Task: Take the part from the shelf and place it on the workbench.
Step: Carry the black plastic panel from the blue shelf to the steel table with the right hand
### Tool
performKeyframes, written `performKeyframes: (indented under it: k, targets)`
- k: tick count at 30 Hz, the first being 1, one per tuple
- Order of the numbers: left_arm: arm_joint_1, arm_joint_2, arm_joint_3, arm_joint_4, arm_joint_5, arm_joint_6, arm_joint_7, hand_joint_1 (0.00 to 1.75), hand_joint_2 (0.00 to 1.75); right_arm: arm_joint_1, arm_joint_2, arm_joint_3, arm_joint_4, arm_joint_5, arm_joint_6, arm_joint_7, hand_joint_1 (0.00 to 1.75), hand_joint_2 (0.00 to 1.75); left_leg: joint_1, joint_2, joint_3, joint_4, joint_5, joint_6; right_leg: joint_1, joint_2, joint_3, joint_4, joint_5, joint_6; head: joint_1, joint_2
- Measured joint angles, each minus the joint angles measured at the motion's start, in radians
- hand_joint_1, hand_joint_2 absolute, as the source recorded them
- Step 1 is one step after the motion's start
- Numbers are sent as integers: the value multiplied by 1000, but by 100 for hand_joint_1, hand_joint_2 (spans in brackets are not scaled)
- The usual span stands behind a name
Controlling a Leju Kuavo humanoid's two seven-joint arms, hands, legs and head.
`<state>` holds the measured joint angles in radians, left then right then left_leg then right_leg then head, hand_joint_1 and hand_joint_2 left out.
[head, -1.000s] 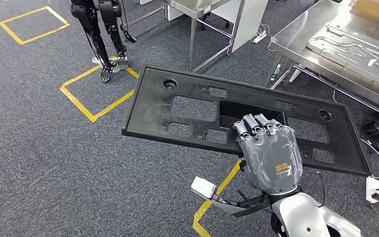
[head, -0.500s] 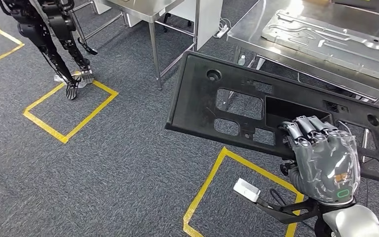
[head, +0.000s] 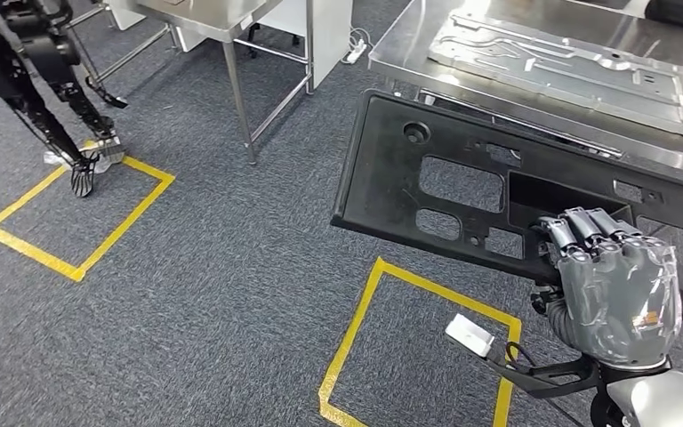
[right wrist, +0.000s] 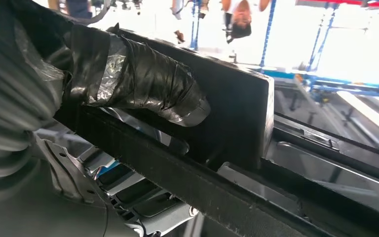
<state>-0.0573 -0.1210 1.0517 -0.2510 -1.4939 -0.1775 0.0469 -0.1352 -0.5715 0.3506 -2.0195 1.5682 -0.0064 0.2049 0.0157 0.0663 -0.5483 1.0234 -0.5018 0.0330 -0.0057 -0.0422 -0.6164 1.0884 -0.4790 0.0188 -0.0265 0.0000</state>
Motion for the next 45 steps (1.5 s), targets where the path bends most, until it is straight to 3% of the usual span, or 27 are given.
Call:
performKeyframes:
  k: [2,4,5,7,9,11,12,13,15,17,19,20,22,24,25,27,28,29,31,34,36,38,40,41,42,43,45]
  targets:
    - [-1,0,0,0,0,0,0,0,175,0,0,-6,0,0,0,0,175,175,-1,15,5,-1,-5,-9,11,-19,27,-59,12,-12,0,0]
    - [-3,-1,0,0,0,0,0,0,175,0,-1,-12,-1,0,0,0,175,175,-3,32,11,-5,-8,-20,14,1,26,-63,14,-21,0,0]
    - [-4,-2,0,0,0,0,0,0,175,2,-1,-14,-2,0,-1,0,175,175,-2,29,15,-3,-13,-26,12,11,31,-70,16,-26,-1,0]
    - [-5,-3,0,0,-1,-1,1,0,175,1,-1,-16,-3,0,-2,0,175,175,-1,-7,-2,44,-46,-34,5,30,41,-85,23,-36,-2,0]
    - [-2,-1,0,0,-2,-5,6,0,175,1,1,-16,-2,0,-2,-3,175,175,1,-48,-63,165,-104,-36,3,48,42,-87,23,-43,-2,0]
    - [0,0,1,0,-2,-18,20,0,175,3,5,-14,2,0,-2,-9,175,175,2,-58,-116,258,-127,-38,4,72,41,-83,20,-46,-2,0]
    - [1,0,2,0,-2,-27,30,0,175,4,7,-13,6,0,-3,-11,175,175,2,-59,-119,253,-107,-39,3,85,41,-79,18,-46,-2,0]
    - [1,0,3,0,-2,-34,41,0,175,5,10,-12,9,0,-4,-13,175,175,2,-62,-105,211,-72,-39,3,97,42,-74,15,-44,-2,0]
    - [2,0,6,0,-3,-46,62,0,175,11,15,-13,16,0,-11,-17,175,175,4,-91,-53,86,-9,-36,2,119,40,-61,6,-37,-2,0]
    - [3,1,9,0,-4,-57,81,0,175,22,20,-15,24,0,-19,-25,175,175,4,-118,-22,20,6,-31,1,137,34,-52,1,-26,-2,0]
    - [2,0,14,-2,-4,-67,97,0,175,36,29,-20,33,0,-24,-36,175,175,1,-112,-17,14,4,-24,-2,154,29,-53,3,-14,-2,0]
    - [1,-1,18,-3,-5,-73,101,0,175,44,34,-24,39,0,-25,-42,175,175,2,-102,-14,8,7,-19,-4,154,28,-52,3,-9,-2,0]
    - [2,-3,24,-7,-5,-85,104,0,175,51,50,-37,54,0,-25,-57,175,175,7,-84,-7,-5,12,-8,-2,118,9,-14,-22,0,-1,0]
    - [4,-5,28,-8,-6,-92,105,0,175,51,88,-59,72,-1,-17,-81,175,175,9,-68,-4,-10,13,-2,-5,67,-46,94,-75,10,0,0]
    - [5,-5,30,-8,-6,-93,105,0,175,52,112,-72,81,-1,-8,-94,175,175,8,-60,-3,-10,11,-1,-8,56,-79,156,-98,14,0,0]
    - [5,-6,34,-8,-7,-95,105,0,175,53,153,-99,93,-1,14,-111,175,175,9,-50,-1,-10,7,-2,-16,47,-107,203,-95,20,-1,0]
    - [4,-7,36,-8,-7,-95,105,0,175,52,169,-112,98,-1,22,-116,175,175,9,-46,2,-10,5,-4,-18,45,-92,172,-66,20,-1,0]
    - [3,-8,38,-8,-7,-96,104,0,175,52,183,-124,102,-1,27,-119,175,175,10,-43,6,-10,2,-7,-19,42,-61,110,-27,20,-1,0]
    - [3,-10,42,-9,-7,-96,103,0,175,49,203,-142,108,-1,38,-126,175,175,9,-39,13,-9,-5,-15,-15,32,3,-14,18,13,-1,0]
    - [1,-12,48,-10,-7,-96,101,0,175,46,226,-160,113,-1,61,-141,175,175,6,-34,17,-12,-10,-31,-5,30,23,-62,15,-1,-1,0]
    - [0,-14,49,-13,-7,-96,102,0,175,46,238,-165,112,-1,71,-147,175,175,7,-34,17,-1,-21,-41,-9,35,31,-70,14,-13,-2,0]
    - [0,-15,51,-16,-7,-96,103,0,175,43,251,-166,110,0,81,-153,175,175,8,-45,-17,76,-62,-46,-13,37,44,-80,13,-29,-3,0]
    - [1,-15,55,-17,-7,-95,105,0,175,40,264,-166,108,0,91,-158,175,175,7,-55,-90,212,-116,-46,-7,39,50,-81,8,-40,-3,0]
    - [1,-15,58,-17,-7,-95,106,0,175,40,270,-166,108,0,96,-160,175,175,7,-57,-123,264,-127,-46,-5,42,53,-81,5,-43,-3,0]
    - [2,-15,61,-18,-7,-95,106,0,175,40,274,-166,108,0,99,-161,175,175,7,-58,-141,283,-117,-46,-4,45,57,-80,1,-44,-3,0]
    - [3,-15,65,-18,-6,-95,107,0,175,39,277,-166,108,0,100,-163,175,175,7,-58,-139,260,-87,-45,-3,50,63,-79,-4,-43,-3,0]
    - [5,-15,71,-20,-6,-94,107,0,175,36,283,-166,108,0,101,-165,175,175,7,-60,-94,136,-3,-40,-3,56,75,-73,-17,-36,-3,0]
